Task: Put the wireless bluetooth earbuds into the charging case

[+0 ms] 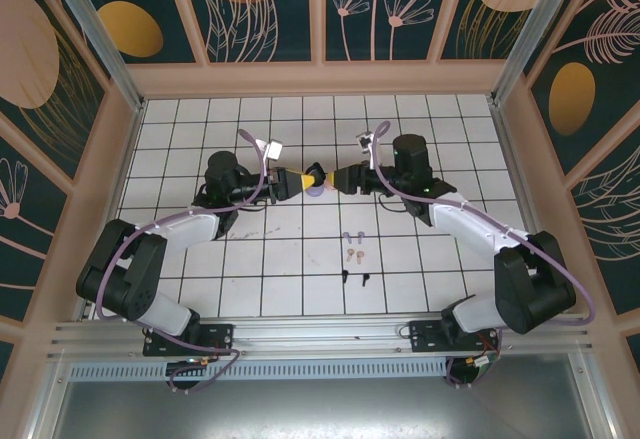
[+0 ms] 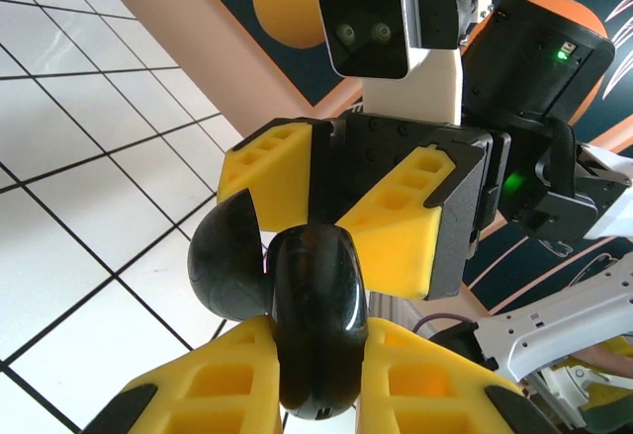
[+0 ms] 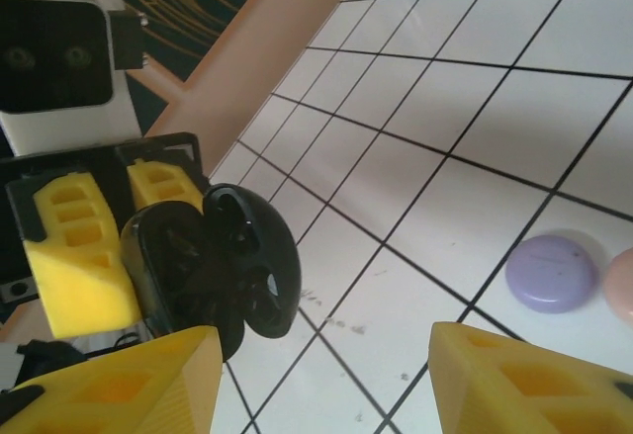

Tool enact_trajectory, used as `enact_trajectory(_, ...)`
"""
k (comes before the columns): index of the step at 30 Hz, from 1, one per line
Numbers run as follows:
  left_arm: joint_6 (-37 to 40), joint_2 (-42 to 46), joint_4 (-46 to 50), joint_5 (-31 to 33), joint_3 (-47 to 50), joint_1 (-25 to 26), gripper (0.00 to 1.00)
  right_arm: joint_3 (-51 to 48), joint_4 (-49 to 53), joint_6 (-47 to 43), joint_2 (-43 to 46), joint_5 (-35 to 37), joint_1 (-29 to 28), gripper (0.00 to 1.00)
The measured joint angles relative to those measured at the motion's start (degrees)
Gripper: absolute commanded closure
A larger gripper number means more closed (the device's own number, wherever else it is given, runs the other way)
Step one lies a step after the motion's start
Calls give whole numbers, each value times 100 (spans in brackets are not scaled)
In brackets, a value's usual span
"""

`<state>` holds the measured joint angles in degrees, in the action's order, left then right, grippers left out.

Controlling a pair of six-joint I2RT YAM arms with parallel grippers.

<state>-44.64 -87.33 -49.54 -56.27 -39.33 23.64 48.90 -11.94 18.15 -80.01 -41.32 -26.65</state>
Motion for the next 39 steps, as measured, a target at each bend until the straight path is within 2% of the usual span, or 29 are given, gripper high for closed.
enact_trajectory(11,-20,0,-33,-181,0,70,100,149,83,-26,-149,-380,0,49)
enact_trajectory(21,-17,0,-33,-181,-2,81,100,149,83,-24,-264,-514,0,59)
enact_trajectory(28,-20,-15,-15,-179,-33,114,100,166,76,-24,-402,-597,0,61)
enact_trajectory(33,-17,-44,-13,-177,-39,116,100,238,79,-15,-470,-732,0,70)
enact_trajectory(39,-17,-96,-11,-170,-63,177,100,260,76,-4,-483,-831,0,86)
